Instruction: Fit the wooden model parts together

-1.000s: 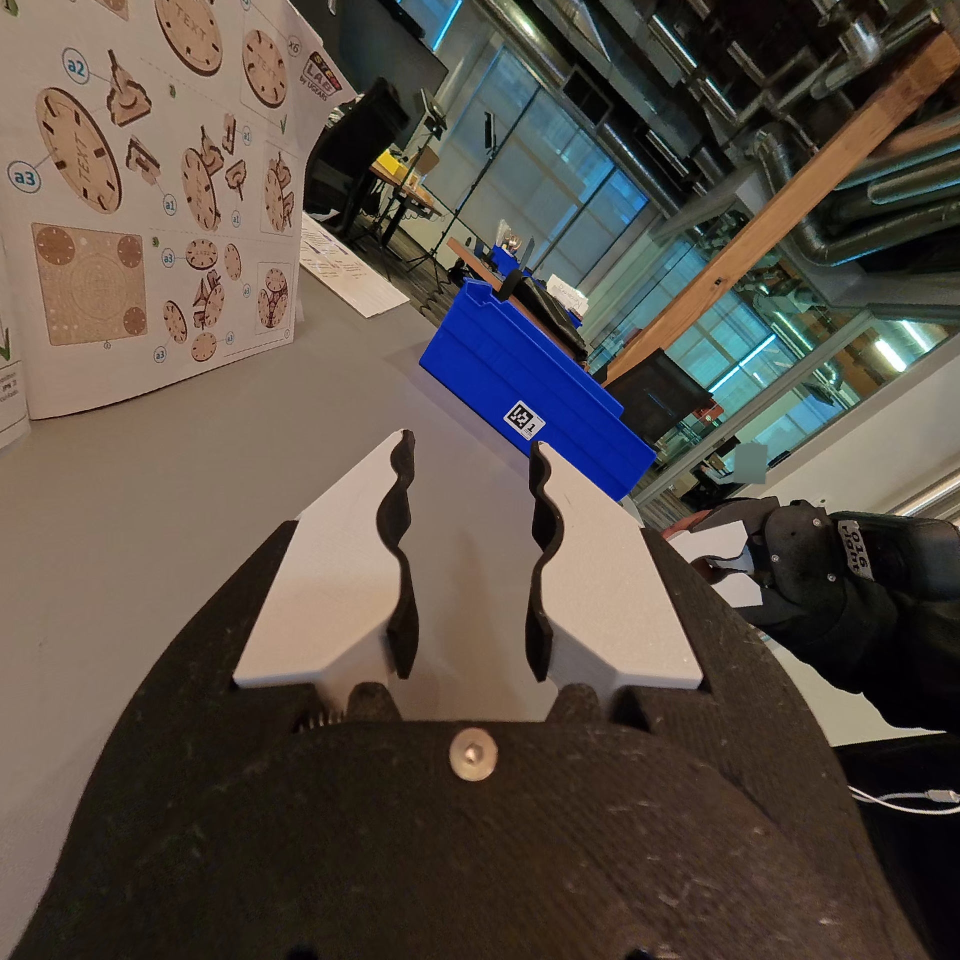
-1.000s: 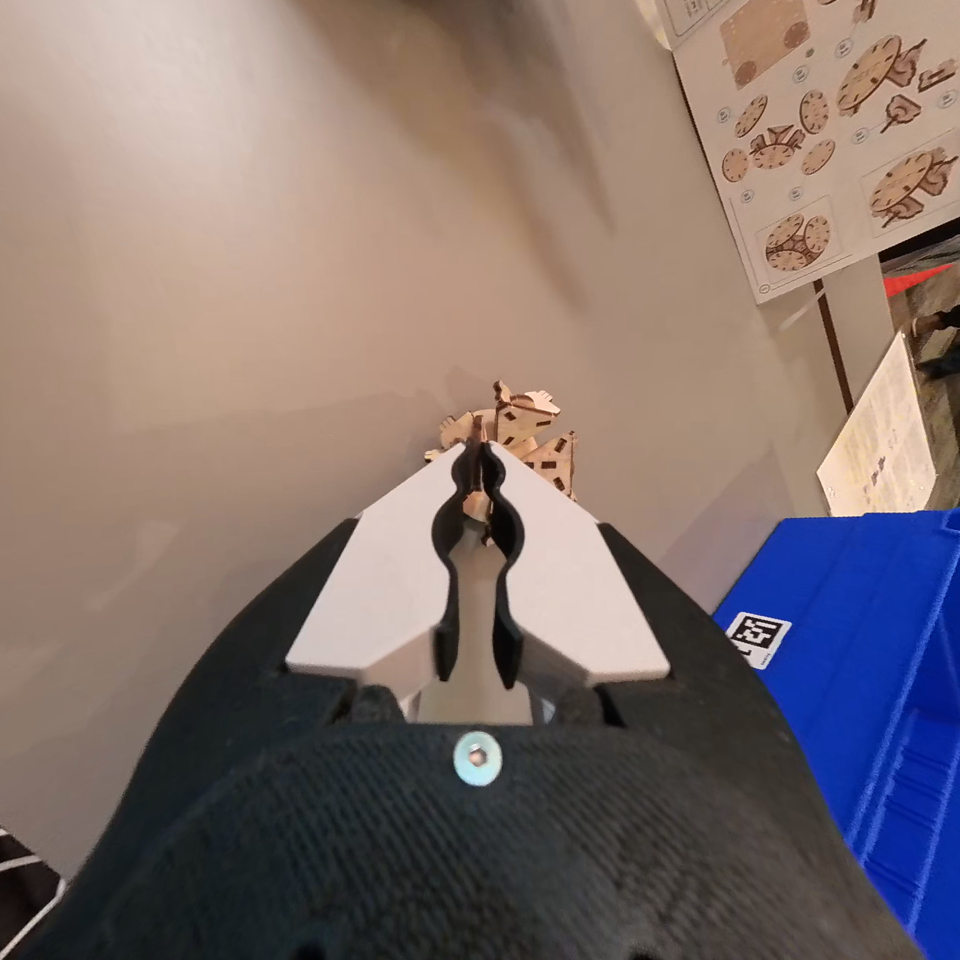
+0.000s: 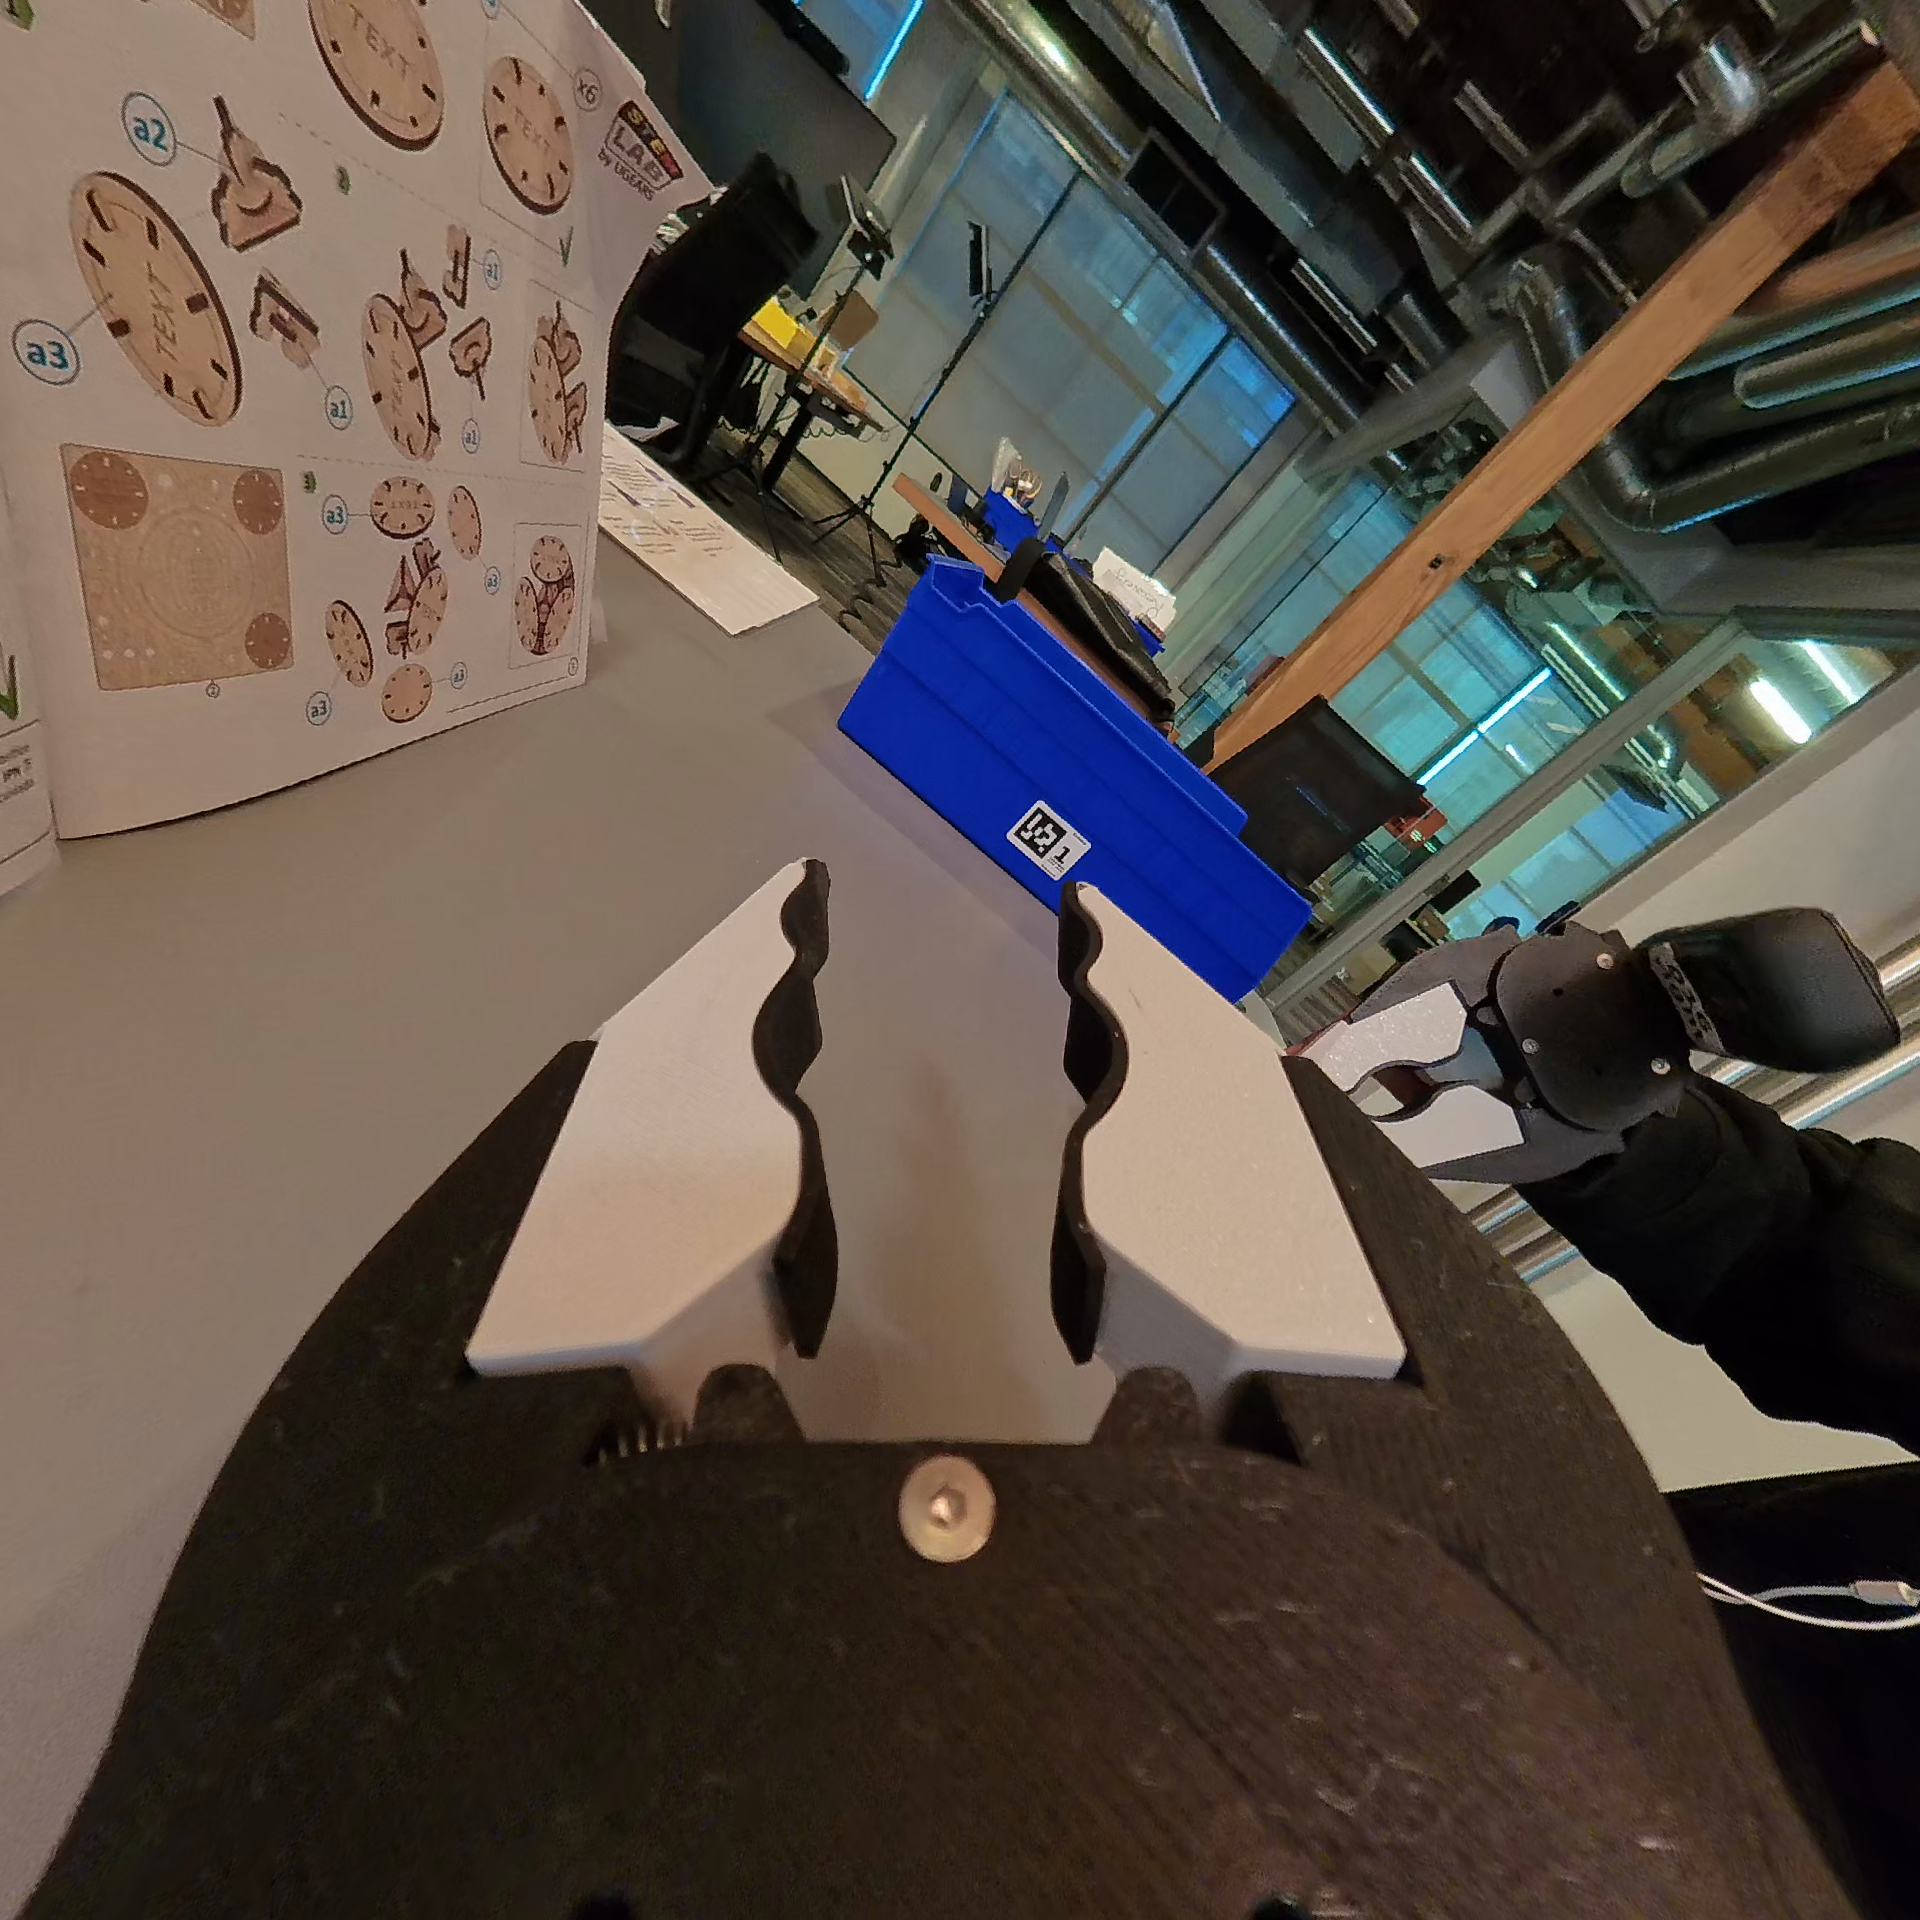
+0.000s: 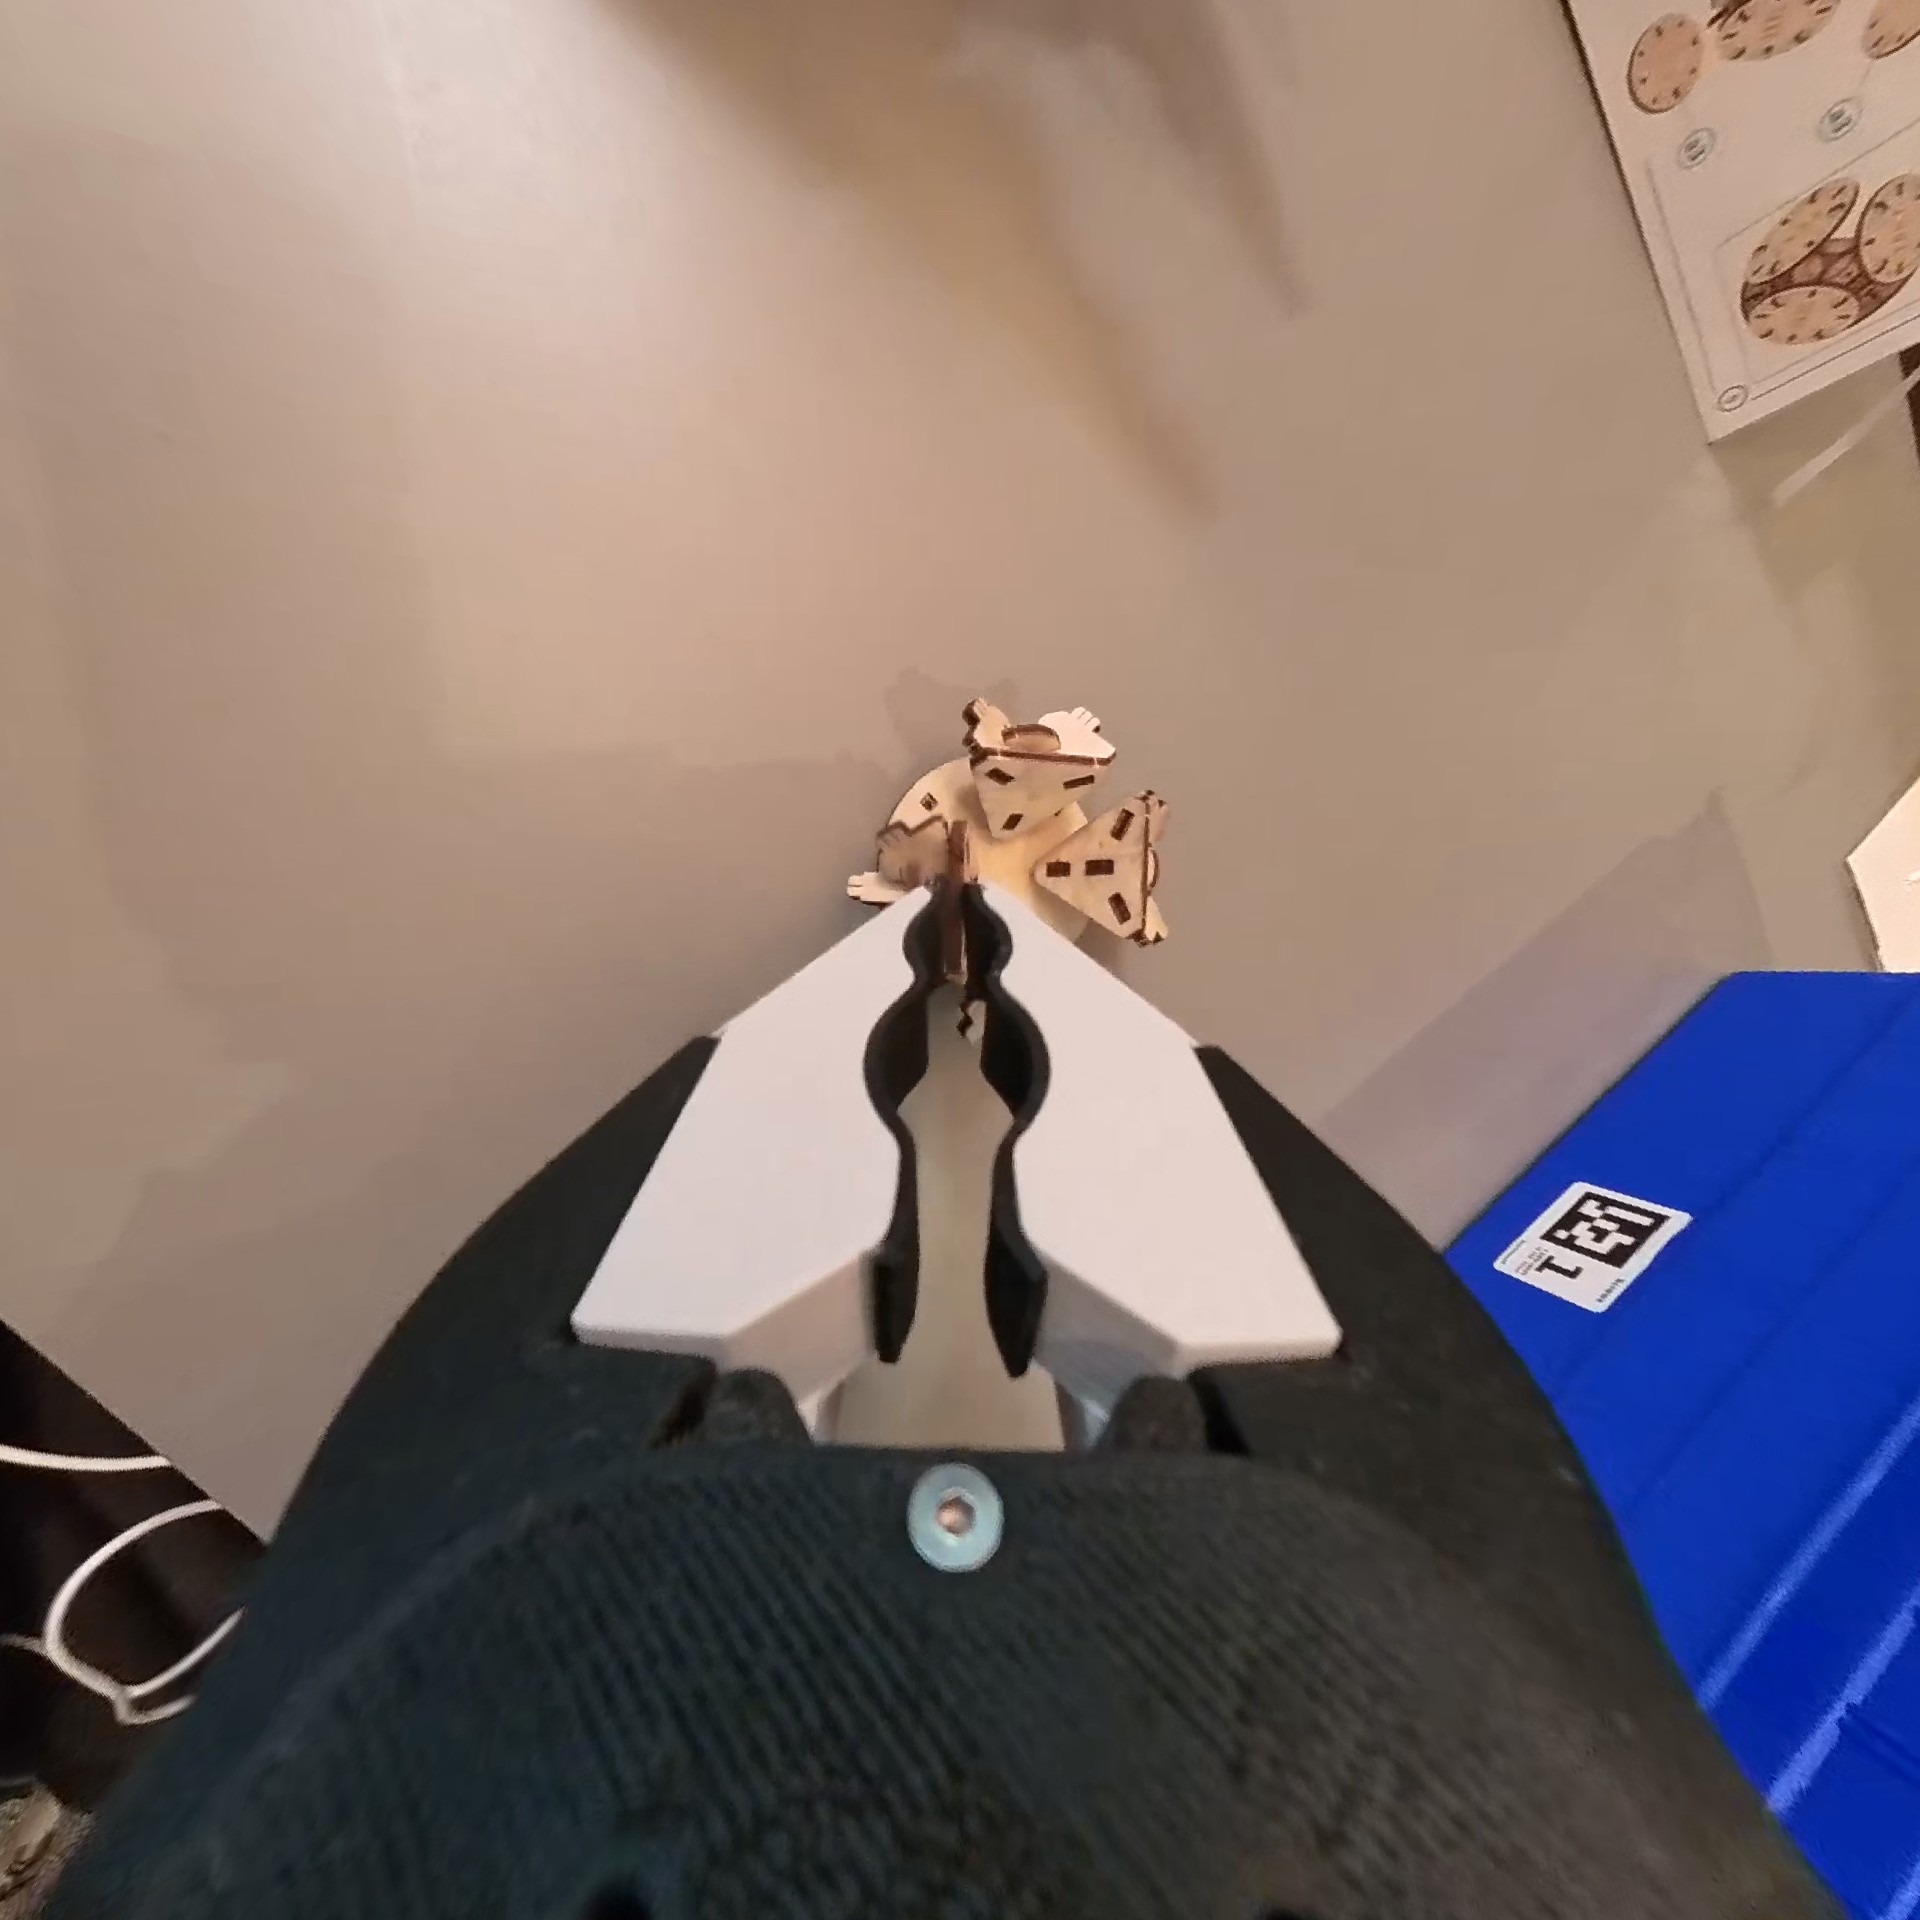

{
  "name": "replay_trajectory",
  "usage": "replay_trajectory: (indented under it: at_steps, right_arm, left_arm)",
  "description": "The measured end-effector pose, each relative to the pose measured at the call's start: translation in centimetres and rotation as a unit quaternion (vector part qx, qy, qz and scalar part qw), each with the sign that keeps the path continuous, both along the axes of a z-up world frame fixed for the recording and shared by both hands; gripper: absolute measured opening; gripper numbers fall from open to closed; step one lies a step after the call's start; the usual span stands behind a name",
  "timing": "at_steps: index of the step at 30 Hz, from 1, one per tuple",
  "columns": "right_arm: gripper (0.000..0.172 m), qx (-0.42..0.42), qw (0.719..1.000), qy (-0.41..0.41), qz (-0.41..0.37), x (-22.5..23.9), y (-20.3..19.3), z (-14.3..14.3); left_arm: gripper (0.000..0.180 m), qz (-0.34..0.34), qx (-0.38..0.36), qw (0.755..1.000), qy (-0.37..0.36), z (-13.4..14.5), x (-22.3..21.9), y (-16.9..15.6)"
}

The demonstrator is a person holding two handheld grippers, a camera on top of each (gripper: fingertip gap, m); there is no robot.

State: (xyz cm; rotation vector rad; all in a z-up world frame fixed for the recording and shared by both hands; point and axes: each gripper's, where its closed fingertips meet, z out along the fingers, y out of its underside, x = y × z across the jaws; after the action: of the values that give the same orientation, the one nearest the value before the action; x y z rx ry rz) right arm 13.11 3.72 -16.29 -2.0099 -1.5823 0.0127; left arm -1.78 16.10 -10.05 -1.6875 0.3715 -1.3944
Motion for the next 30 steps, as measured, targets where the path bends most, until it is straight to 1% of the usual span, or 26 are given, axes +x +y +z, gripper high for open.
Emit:
replay_trajectory:
  at_steps: [9, 15, 30]
  right_arm:
    - [0.0, 0.092, 0.992, -0.072, 0.038, -0.62, 0.0, 0.53]
    - [0.001, 0.142, 0.983, -0.108, 0.05, -0.63, -0.52, 0.24]
    - [0.0, 0.137, 0.983, -0.12, 0.037, -0.71, -0.34, -0.11]
  left_arm:
    - [0.042, 0.0, 0.0, 1.0, 0.0, -0.02, -0.01, 0.02]
    - [0.042, 0.0, -0.001, 1.0, 0.001, -0.06, 0.01, 0.02]
    - [0.042, 0.0, -0.001, 1.0, 0.001, -0.07, -0.04, 0.01]
